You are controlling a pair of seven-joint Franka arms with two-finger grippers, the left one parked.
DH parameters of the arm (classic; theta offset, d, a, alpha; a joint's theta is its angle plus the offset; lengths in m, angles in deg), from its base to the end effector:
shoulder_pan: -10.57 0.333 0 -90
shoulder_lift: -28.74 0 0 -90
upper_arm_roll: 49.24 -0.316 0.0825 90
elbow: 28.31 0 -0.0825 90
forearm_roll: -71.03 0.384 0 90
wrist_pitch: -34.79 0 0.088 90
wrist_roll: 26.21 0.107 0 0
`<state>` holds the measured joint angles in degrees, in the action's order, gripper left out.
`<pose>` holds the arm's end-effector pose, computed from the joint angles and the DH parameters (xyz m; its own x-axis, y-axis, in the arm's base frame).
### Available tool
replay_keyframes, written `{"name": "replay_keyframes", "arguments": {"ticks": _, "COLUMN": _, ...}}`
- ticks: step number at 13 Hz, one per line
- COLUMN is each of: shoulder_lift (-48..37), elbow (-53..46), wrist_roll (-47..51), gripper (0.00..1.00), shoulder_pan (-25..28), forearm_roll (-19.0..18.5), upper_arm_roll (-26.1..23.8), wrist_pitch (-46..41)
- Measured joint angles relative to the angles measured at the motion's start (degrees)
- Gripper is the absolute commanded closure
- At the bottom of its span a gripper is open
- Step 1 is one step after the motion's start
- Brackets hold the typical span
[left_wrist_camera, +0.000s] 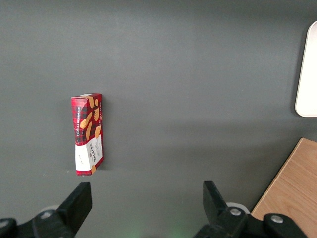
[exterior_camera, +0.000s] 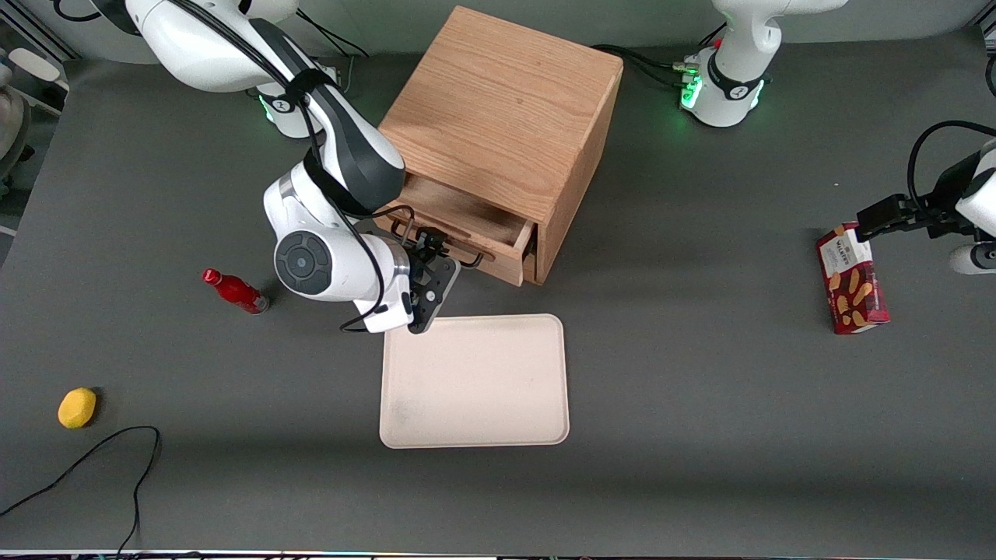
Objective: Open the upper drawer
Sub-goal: 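Pull the upper drawer outward by its handle with the right gripper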
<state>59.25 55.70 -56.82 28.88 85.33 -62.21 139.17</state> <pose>0.5869 0.3509 0.3703 0.5629 0.8263 0.0174 0.7686 -0.5156 -0.3787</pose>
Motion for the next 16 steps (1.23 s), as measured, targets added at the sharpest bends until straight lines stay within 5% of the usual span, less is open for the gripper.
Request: {"name": "replay_keyframes", "arguments": {"ticks": 16, "shoulder_lift": 0.6, "elbow": -2.1, "wrist_roll": -1.8, "gripper": 0.0, "shoulder_pan": -2.5, "forearm_roll": 0.0, "upper_arm_roll": 0.0, "wrist_pitch": 0.2}}
